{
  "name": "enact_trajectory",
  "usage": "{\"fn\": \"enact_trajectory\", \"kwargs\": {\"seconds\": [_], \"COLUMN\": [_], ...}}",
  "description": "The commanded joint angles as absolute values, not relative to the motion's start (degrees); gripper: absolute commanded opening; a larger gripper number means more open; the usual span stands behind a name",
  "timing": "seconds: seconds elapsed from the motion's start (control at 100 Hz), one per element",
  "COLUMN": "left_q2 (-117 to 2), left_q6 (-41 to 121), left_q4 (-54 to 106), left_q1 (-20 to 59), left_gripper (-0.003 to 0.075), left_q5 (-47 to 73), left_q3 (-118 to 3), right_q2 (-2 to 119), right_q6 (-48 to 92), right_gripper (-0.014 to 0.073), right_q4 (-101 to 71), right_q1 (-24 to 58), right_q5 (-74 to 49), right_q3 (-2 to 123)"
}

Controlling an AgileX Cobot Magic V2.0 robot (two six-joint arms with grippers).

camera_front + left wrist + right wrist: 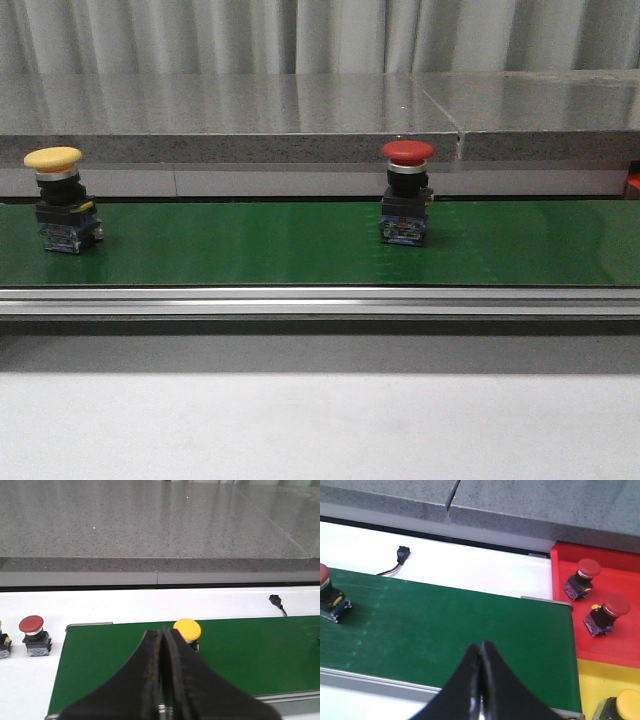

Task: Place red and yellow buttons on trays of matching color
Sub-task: 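Lower the right gripper toward the red button at the belt's end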

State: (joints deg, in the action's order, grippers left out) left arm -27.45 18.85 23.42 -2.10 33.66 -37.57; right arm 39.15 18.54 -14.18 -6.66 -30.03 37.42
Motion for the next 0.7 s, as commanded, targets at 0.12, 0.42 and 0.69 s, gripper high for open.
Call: {"fn": "enact_trajectory", "kwargs": {"seconds": [0.12, 0.42, 0.69], "left_q2": [-27.57, -27.57, -27.57], "left_q6": [18.94, 18.94, 18.94], "left_q4": [24.94, 24.94, 24.94], "left_q1": [-1.69, -1.69, -1.69], "left_gripper": [-0.0019, -0.0019, -0.0019], "left_q5": [29.45, 29.35, 29.35], "left_q3": [-39.05, -39.05, -39.05], "right_q2": [38.89, 38.89, 38.89], "right_q6": [18.99, 18.99, 18.99], "right_gripper": [-0.0068, 0.0108, 0.0652], "right_q4": [-14.81, -14.81, -16.88], "right_q1": [-6.37, -6.37, -6.37], "right_q5": [-26.54, -32.29, -33.99], "right_q3": [38.95, 38.95, 38.95]}}
